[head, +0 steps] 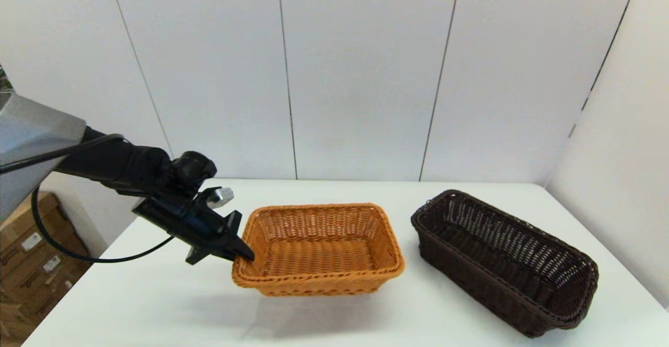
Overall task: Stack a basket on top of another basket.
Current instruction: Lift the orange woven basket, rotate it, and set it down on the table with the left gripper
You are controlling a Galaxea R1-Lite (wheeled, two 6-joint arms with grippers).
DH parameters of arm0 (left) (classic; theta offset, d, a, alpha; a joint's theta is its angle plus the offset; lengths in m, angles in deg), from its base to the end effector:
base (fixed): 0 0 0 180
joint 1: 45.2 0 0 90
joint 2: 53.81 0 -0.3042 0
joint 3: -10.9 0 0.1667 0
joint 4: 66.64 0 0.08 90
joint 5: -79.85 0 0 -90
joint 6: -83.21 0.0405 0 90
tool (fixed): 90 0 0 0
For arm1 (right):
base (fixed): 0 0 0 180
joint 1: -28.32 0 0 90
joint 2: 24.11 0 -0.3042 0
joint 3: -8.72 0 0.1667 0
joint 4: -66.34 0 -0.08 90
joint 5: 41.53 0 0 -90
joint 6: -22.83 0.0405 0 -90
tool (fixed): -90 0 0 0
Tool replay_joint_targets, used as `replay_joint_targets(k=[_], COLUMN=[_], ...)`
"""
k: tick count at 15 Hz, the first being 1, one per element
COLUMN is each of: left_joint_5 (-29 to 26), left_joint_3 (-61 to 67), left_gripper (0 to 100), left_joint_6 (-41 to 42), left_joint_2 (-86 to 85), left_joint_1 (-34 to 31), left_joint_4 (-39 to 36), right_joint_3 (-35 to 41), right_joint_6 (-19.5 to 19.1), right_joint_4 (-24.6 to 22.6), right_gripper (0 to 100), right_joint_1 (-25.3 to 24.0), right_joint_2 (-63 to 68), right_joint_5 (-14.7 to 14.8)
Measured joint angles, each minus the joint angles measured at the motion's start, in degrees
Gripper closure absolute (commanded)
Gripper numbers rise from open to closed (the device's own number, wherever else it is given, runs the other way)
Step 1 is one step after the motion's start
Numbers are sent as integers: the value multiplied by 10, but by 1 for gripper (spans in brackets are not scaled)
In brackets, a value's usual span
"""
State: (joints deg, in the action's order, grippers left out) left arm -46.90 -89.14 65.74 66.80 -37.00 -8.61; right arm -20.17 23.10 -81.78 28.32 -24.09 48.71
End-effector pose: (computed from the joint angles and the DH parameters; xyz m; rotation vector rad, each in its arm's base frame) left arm 0.3263 -0.0715 0.0930 -0.5896 1.4612 -0.4466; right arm -0.0379 -0.0002 0.0743 0.0046 0.0525 -0.0043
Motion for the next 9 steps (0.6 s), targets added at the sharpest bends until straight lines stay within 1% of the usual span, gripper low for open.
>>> replay_joint_targets(k=[4, 9], left_joint_5=[0, 2], left_joint_3=[-11, -14], left_gripper=[100, 100], left_joint_6=[1, 4], left_joint_2=[14, 26], left_joint_1=[16, 20], left_joint_4=[-2, -6], right_joint_3=[0, 0], right_joint_6=[0, 0], right_joint_4=[0, 0], right_gripper=[0, 0], right_joint_1=[0, 0], right_joint_2=[0, 0], right_joint_5=[0, 0])
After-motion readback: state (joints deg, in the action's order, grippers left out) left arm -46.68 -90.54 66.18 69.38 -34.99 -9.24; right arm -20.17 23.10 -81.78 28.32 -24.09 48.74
